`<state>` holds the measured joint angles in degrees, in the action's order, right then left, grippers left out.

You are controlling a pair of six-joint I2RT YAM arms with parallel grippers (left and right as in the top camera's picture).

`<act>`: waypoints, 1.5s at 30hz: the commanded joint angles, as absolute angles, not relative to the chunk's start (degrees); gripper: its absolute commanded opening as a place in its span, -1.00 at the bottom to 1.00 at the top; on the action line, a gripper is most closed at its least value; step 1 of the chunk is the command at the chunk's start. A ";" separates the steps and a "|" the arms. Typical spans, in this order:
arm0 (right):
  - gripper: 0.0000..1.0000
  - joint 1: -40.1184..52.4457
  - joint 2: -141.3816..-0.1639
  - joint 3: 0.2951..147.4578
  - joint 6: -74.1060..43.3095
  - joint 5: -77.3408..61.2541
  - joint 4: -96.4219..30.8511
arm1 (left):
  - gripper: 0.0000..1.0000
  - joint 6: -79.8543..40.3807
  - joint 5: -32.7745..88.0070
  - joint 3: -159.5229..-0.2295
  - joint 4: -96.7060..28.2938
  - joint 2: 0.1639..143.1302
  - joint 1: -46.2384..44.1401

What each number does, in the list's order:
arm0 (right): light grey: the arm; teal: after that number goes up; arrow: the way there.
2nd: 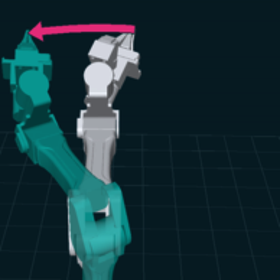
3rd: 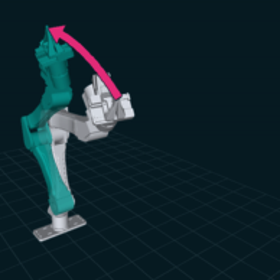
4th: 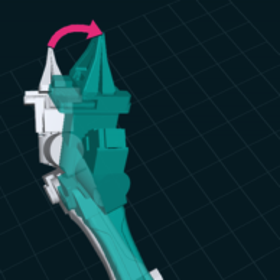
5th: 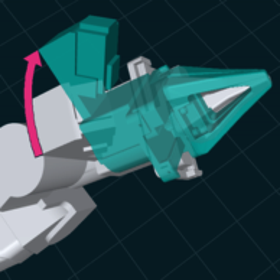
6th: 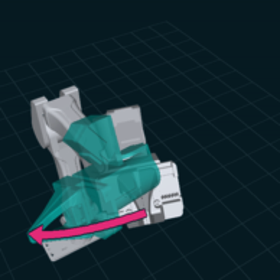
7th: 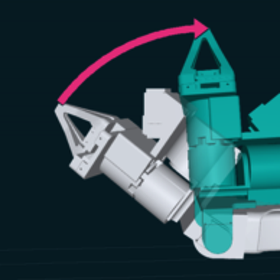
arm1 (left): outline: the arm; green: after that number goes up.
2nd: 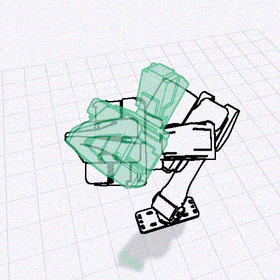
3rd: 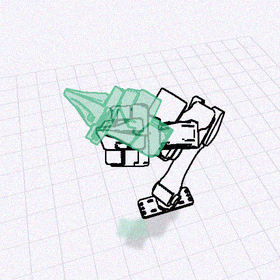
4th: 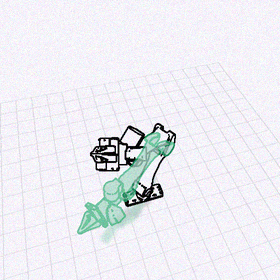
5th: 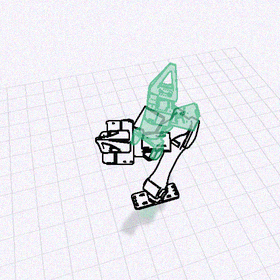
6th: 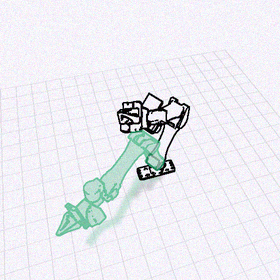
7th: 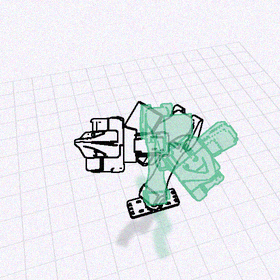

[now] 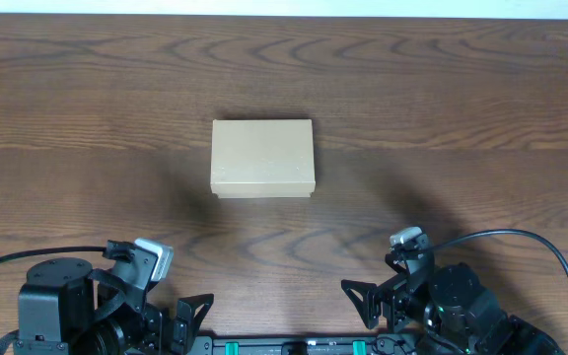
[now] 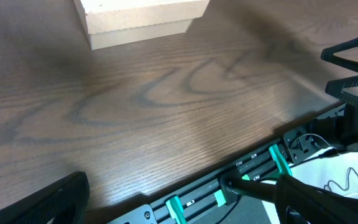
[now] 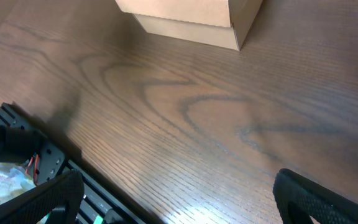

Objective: Pack container

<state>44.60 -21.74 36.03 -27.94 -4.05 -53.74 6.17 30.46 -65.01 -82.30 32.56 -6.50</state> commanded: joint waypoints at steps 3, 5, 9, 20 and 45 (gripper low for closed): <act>0.98 45.19 -21.65 36.14 -28.69 -4.05 -53.80 | 0.91 7.62 27.03 -64.86 -82.24 29.36 -6.68; 0.99 45.19 -21.65 36.14 -28.69 -4.05 -53.80 | 0.91 7.70 22.37 -64.86 -80.86 27.20 -6.68; 0.98 45.19 -21.65 36.14 -28.69 -4.05 -53.80 | 0.91 9.96 20.34 -61.36 -70.83 21.61 -6.59; 0.99 45.19 -21.65 36.14 -28.67 -4.05 -53.80 | 0.91 8.99 20.99 -29.91 -34.22 10.52 -4.73; 0.99 45.19 -21.65 36.14 -28.69 -4.05 -53.80 | 0.91 8.12 20.97 -5.10 -16.19 0.23 -4.80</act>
